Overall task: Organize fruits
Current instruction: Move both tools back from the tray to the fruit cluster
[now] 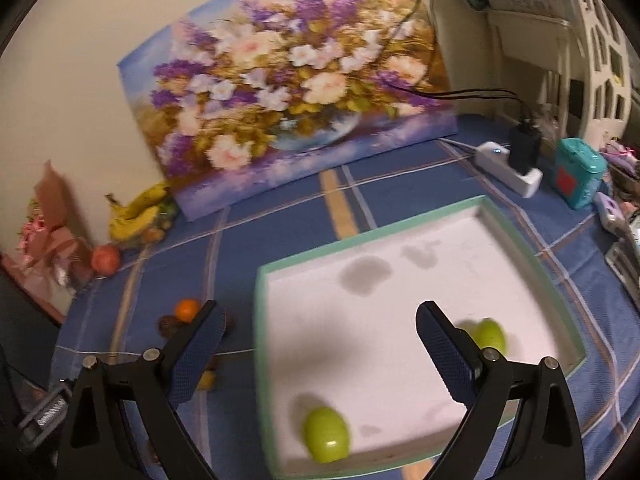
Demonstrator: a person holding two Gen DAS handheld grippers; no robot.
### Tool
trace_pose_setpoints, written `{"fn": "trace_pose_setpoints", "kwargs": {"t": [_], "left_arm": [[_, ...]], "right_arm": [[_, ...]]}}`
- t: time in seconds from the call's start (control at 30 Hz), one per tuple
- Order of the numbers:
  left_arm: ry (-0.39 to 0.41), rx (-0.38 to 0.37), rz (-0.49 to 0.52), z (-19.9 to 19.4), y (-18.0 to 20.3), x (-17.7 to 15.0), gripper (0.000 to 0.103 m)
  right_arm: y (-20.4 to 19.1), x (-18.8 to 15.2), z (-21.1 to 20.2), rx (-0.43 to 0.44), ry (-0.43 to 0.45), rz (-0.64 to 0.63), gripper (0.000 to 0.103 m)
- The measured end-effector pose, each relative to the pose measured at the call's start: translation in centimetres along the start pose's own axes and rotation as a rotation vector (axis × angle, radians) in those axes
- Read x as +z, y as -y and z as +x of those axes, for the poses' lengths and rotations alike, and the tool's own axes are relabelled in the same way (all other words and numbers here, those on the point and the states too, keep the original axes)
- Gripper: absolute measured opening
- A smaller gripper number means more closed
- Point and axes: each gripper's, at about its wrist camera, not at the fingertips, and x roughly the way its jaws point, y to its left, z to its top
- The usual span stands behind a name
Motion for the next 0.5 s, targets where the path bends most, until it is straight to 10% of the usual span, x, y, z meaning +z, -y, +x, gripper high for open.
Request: {"fn": "trace_pose_setpoints", "kwargs": {"t": [0.5], "left_arm": [[-0.247,-0.091,-0.183,3.1,-4.4,-3.1,0.063]], "right_arm": [[-5.2,-2.6,2.9,0.093,-0.148,-0.081,0.066]]}}
